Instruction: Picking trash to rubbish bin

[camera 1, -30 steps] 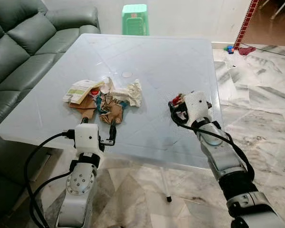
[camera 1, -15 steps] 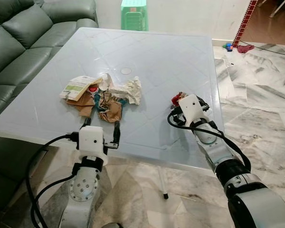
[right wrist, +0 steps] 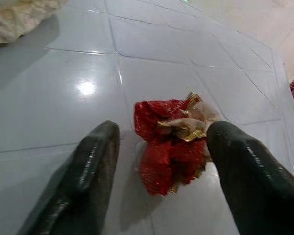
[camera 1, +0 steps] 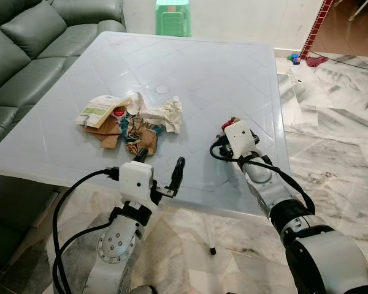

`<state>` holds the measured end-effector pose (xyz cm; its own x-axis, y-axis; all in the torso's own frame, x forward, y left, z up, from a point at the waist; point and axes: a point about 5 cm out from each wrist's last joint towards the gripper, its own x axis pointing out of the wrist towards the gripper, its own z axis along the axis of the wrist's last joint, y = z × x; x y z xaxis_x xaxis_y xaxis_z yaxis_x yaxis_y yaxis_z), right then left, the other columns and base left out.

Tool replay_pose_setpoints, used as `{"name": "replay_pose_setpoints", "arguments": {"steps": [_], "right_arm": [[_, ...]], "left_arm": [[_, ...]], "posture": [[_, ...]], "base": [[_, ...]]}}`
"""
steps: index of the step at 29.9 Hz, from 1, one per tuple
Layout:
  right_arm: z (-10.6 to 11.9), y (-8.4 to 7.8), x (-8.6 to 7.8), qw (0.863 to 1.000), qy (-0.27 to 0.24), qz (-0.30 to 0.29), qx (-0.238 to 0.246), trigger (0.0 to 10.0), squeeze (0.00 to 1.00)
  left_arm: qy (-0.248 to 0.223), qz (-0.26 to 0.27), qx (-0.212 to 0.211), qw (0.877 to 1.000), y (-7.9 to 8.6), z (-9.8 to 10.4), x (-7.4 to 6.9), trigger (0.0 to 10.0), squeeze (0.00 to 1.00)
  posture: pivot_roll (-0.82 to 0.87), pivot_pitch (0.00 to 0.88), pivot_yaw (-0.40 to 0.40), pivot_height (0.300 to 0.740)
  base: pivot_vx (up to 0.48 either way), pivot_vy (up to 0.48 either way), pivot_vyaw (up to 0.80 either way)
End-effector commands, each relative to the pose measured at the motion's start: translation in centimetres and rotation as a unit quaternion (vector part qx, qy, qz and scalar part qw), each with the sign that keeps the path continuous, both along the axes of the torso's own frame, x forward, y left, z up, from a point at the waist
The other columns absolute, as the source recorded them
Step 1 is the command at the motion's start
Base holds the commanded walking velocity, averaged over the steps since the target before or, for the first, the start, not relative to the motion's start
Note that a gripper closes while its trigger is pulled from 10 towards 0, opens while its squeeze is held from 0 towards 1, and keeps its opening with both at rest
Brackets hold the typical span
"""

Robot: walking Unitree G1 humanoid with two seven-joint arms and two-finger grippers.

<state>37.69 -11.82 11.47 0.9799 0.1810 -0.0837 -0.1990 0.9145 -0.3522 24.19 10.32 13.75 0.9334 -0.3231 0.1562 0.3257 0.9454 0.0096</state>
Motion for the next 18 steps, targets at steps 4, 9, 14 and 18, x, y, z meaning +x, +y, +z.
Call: {"name": "replay_pose_setpoints", "arguments": {"steps": [4, 9, 14, 18], "right_arm": [[0.1, -0.13, 0.14, 1.0, 0.003, -0.006, 0.012, 0.0, 0.0], [0.12, -0.1, 0.16, 1.0, 0.003, -0.005, 0.015, 0.0, 0.0], [0.03, -0.04, 0.12, 1.0, 0.006, -0.004, 0.017, 0.0, 0.0], [-0.07, -0.04, 0.09, 1.0, 0.008, -0.004, 0.019, 0.0, 0.0]], "left_arm": [[0.007, -0.012, 0.008, 1.0, -0.06, -0.18, -0.26, 10.0, 0.0], [0.009, -0.013, 0.011, 1.0, -0.01, -0.2, -0.21, 10.0, 0.0], [0.008, -0.013, 0.014, 1.0, 0.08, -0.18, -0.11, 10.0, 0.0], [0.008, -0.01, 0.016, 1.0, 0.17, -0.18, -0.06, 10.0, 0.0]], "posture": [[0.08, 0.099, -0.035, 0.74], [0.08, 0.095, -0.033, 0.74], [0.08, 0.091, -0.031, 0.74], [0.08, 0.089, -0.03, 0.74]], "base": [[0.0, 0.0, 0.0], [0.0, 0.0, 0.0], [0.0, 0.0, 0.0], [0.0, 0.0, 0.0]]}}
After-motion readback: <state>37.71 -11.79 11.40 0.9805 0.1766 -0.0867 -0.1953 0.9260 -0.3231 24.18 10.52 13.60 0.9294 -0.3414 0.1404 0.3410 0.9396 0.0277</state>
